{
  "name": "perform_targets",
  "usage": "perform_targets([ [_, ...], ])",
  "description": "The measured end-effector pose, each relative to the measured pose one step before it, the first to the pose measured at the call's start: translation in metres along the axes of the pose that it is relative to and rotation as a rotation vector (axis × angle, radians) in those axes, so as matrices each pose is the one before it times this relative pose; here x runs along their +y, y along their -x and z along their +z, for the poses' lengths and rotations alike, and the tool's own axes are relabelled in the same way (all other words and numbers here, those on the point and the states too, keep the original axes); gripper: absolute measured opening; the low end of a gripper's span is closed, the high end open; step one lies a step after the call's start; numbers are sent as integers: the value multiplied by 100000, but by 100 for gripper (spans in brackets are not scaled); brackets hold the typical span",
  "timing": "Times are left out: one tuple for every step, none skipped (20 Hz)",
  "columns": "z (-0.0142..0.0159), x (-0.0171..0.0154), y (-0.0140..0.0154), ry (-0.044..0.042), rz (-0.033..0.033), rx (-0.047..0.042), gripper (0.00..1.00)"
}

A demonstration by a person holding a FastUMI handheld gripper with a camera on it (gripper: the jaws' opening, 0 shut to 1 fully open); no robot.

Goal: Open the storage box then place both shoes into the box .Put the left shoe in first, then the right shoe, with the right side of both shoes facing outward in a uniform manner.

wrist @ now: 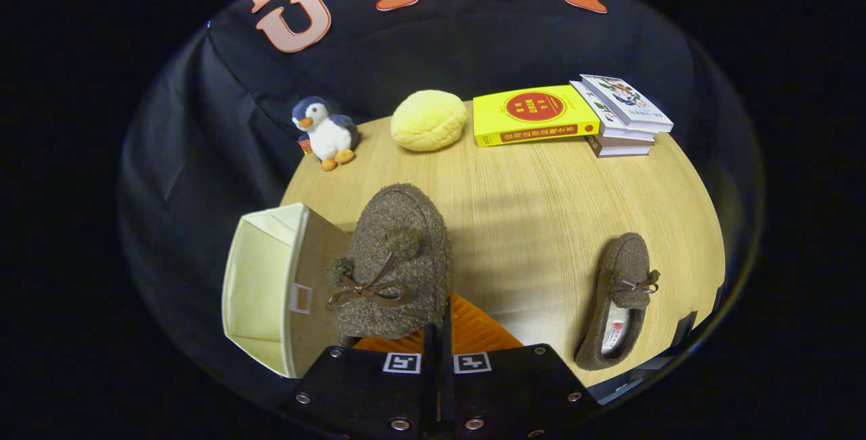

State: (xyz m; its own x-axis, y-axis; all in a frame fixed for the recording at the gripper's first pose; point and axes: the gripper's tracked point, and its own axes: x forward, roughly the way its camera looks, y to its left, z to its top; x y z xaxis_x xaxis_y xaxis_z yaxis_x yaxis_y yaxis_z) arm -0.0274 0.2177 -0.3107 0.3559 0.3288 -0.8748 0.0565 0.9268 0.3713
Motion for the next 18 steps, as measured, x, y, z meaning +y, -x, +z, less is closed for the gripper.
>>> perform_targets([
  [663, 1165, 597, -1037, 1671, -136, 3],
  [406, 1260, 576, -711, 1668, -217, 3],
  [568, 1308, 432, -161, 1745, -491, 3],
  [346, 1337, 208, -154, 1575, -493, 3],
  [413, 1459, 79, 137, 1714, -493, 3],
  [389, 1551, 22, -276, 1529, -312, 3],
  [250, 1421, -353, -113, 1304, -92, 3],
  [51, 1445, -396, -267, 866, 327, 3],
  [-173, 1307, -503, -22, 760, 729, 3],
  [-147, 1316, -496, 549, 939, 821, 3],
  [-256, 1345, -577, 649, 760, 887, 3],
  [-317, 1282, -764, 928, 674, 878, 3],
  [-440, 1099, -653, 652, 170, 1155, 3],
  [-452, 938, -926, 503, -128, 1246, 3],
  [-568, 757, -992, 442, -511, 1421, 3],
  [-563, 633, -991, 887, -891, 1242, 3],
  [-441, 262, -988, 1355, -1787, 1219, 3],
  [-700, 203, -1064, 998, -2149, 1738, 3],
])
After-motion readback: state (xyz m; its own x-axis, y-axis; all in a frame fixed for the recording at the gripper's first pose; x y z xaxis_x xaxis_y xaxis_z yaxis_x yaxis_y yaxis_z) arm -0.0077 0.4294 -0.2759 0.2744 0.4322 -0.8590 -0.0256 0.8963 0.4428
